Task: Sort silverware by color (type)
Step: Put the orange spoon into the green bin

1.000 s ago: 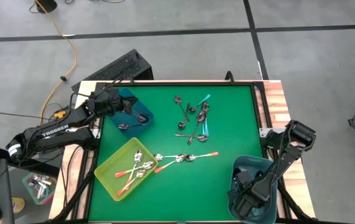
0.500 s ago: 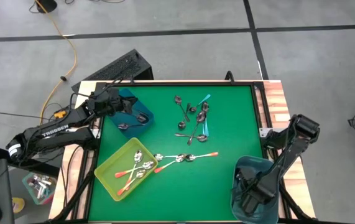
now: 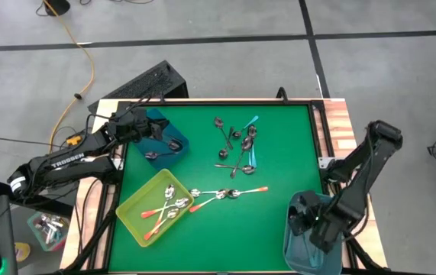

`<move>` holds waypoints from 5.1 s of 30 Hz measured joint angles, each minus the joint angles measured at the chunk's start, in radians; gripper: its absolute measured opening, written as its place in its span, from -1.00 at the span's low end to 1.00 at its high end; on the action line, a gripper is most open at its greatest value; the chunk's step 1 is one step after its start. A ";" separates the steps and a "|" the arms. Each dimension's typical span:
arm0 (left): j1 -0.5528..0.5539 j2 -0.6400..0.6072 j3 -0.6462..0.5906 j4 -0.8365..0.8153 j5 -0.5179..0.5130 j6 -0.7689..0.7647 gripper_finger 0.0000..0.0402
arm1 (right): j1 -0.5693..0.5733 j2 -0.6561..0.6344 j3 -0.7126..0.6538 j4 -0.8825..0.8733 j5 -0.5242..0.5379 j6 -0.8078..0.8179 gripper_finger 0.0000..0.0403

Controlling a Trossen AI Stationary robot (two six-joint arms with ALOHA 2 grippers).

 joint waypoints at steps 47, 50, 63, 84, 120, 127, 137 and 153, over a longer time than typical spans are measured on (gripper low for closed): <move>0.000 0.002 0.000 0.014 0.332 0.005 -0.45 | -1.015 -0.179 0.002 0.763 0.124 -1.686 -0.31; 0.000 0.002 0.000 0.014 0.331 0.005 -0.45 | -1.067 -0.111 0.000 0.818 0.014 -1.744 -0.31; 0.000 0.002 -0.001 0.007 0.283 -0.008 -0.45 | -1.159 0.217 0.002 1.019 -0.145 -1.820 -0.31; 0.000 0.002 -0.001 -0.010 0.226 -0.006 -0.45 | -1.087 0.474 0.003 0.973 -0.196 -1.891 -0.31; 0.000 0.002 0.000 -0.062 0.226 0.009 -0.45 | -1.020 0.503 0.005 0.719 -0.223 -2.029 -0.31; 0.000 0.001 0.000 -0.062 0.230 0.005 -0.45 | -1.010 0.503 0.005 0.714 -0.207 -2.024 -0.40; 0.000 0.002 0.000 -0.061 0.225 0.010 -0.45 | -1.022 0.503 0.005 0.679 -0.221 -1.947 -0.95; 0.000 0.001 0.000 -0.060 0.220 0.017 -0.45 | -1.018 0.437 0.018 0.700 -0.195 -1.842 -0.99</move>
